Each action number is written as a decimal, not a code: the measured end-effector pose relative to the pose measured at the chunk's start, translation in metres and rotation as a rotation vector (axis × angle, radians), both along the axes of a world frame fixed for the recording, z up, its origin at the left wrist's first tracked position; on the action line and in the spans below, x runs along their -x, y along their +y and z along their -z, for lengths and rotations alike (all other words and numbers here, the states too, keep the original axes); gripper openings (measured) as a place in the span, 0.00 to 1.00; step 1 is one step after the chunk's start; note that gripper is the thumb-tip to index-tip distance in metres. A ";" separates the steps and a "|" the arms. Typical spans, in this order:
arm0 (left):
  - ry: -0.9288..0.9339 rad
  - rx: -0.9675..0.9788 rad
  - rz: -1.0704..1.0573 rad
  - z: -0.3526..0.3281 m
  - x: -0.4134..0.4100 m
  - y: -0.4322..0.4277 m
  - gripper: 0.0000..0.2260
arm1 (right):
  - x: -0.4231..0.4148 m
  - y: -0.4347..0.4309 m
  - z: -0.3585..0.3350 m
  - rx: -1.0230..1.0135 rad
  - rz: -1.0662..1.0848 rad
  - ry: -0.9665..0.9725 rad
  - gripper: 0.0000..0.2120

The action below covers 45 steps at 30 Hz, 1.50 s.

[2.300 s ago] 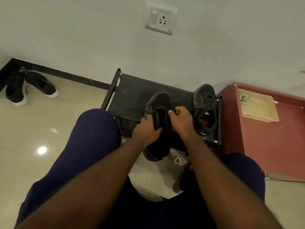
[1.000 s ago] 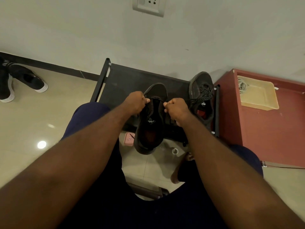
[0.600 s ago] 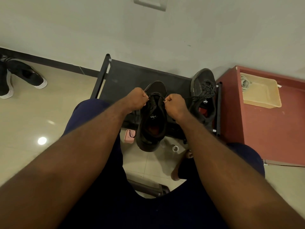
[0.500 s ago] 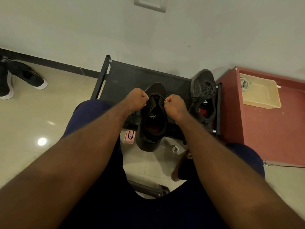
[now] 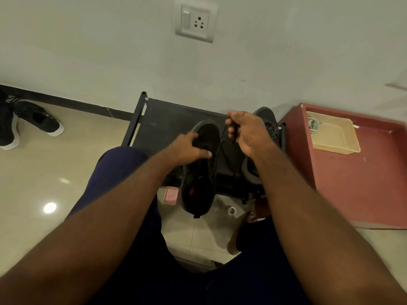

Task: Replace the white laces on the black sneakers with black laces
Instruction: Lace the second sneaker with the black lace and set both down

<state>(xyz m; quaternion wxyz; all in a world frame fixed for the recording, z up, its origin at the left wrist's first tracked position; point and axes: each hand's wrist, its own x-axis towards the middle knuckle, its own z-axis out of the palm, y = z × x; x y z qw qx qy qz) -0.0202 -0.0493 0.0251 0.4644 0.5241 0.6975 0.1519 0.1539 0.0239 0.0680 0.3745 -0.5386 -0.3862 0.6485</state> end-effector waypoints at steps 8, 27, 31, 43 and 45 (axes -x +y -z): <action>0.303 0.120 0.301 0.018 -0.021 -0.016 0.59 | 0.009 -0.031 -0.004 -0.138 -0.076 -0.218 0.08; 0.222 -0.208 -0.232 0.004 -0.014 -0.022 0.14 | -0.005 -0.126 0.080 -0.213 -0.298 -0.882 0.10; 0.050 -0.190 -0.159 -0.012 -0.030 -0.043 0.14 | -0.011 -0.117 0.074 -0.240 -0.265 -0.817 0.11; -0.172 -0.004 -0.356 0.002 -0.057 -0.040 0.15 | -0.014 -0.128 0.042 -0.339 -0.508 -0.794 0.10; -0.144 -0.022 -0.355 0.000 -0.054 -0.037 0.14 | -0.013 -0.131 0.035 -0.355 -0.521 -0.797 0.05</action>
